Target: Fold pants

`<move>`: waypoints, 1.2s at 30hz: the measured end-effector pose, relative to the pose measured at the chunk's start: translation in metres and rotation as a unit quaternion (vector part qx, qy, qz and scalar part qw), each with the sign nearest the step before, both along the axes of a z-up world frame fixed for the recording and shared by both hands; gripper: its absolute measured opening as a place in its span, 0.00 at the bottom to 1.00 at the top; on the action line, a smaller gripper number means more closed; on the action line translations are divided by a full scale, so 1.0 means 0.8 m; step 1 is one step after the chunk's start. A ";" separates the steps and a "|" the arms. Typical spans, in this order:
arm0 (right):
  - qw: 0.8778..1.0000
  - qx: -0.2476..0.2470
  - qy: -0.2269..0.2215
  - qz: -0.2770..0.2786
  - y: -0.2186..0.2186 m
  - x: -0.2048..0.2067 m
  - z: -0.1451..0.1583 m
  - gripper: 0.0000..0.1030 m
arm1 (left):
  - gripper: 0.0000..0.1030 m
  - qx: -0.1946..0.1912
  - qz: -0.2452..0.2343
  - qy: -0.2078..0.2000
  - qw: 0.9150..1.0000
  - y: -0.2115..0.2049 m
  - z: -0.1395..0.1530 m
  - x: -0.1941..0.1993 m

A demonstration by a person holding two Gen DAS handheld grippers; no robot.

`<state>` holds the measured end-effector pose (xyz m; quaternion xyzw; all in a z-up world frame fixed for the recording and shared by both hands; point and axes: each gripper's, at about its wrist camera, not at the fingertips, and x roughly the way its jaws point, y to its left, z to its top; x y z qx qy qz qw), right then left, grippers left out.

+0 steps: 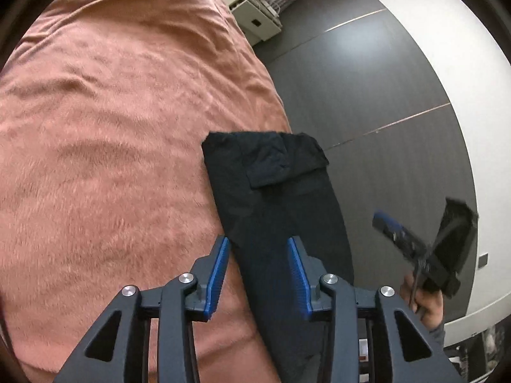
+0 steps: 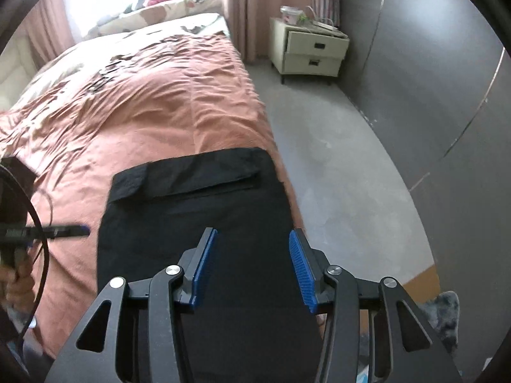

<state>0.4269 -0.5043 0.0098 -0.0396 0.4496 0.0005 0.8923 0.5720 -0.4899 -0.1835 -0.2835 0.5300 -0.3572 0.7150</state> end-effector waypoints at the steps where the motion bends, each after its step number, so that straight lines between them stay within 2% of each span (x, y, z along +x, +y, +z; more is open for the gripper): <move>1: 1.000 0.003 0.002 0.004 0.006 -0.010 -0.002 0.43 | 0.39 0.001 0.001 0.005 1.000 0.000 -0.004 0.003; 5: 1.000 0.001 0.012 0.011 0.029 -0.049 -0.016 0.43 | 0.39 0.017 0.003 0.007 1.000 -0.011 -0.014 0.019; 8: 1.000 0.009 0.015 -0.004 0.004 -0.066 -0.024 0.43 | 0.38 0.026 0.002 0.012 1.000 -0.018 -0.022 0.026; 11: 0.999 0.033 0.018 -0.023 -0.022 -0.082 -0.031 0.43 | 0.26 0.025 0.003 0.011 1.000 -0.024 -0.024 0.033; 13: 0.998 0.041 0.036 -0.039 -0.033 -0.082 -0.045 0.43 | 0.26 0.026 0.012 0.014 0.999 -0.027 -0.025 0.042; 15: 0.997 0.028 0.046 -0.053 -0.045 -0.078 -0.054 0.43 | 0.26 0.029 0.015 0.019 0.999 -0.029 -0.024 0.049; 20: 0.996 0.031 0.050 -0.060 -0.041 -0.111 -0.040 0.43 | 0.26 0.056 0.017 0.005 0.998 -0.021 -0.011 0.037; 25: 0.995 0.055 0.050 -0.066 -0.037 -0.113 -0.020 0.43 | 0.27 0.067 0.032 0.012 0.997 0.008 0.007 0.012; 28: 0.995 0.057 0.042 -0.066 -0.026 -0.125 -0.004 0.45 | 0.40 0.079 0.040 0.002 0.996 0.028 0.025 -0.004; 30: 0.995 0.060 0.041 -0.073 -0.017 -0.129 0.004 0.57 | 0.57 0.087 0.047 -0.008 0.995 0.047 0.039 -0.019; 31: 0.995 0.057 0.040 -0.077 -0.014 -0.133 0.009 0.60 | 0.61 0.090 0.050 -0.013 0.995 0.056 0.046 -0.025; 33: 0.994 0.044 0.040 -0.088 -0.004 -0.131 0.013 0.78 | 0.76 0.088 0.056 -0.020 0.994 0.074 0.057 -0.036; 36: 0.992 0.024 0.037 -0.115 0.010 -0.134 0.021 0.83 | 0.92 0.085 0.065 -0.032 0.994 0.109 0.074 -0.051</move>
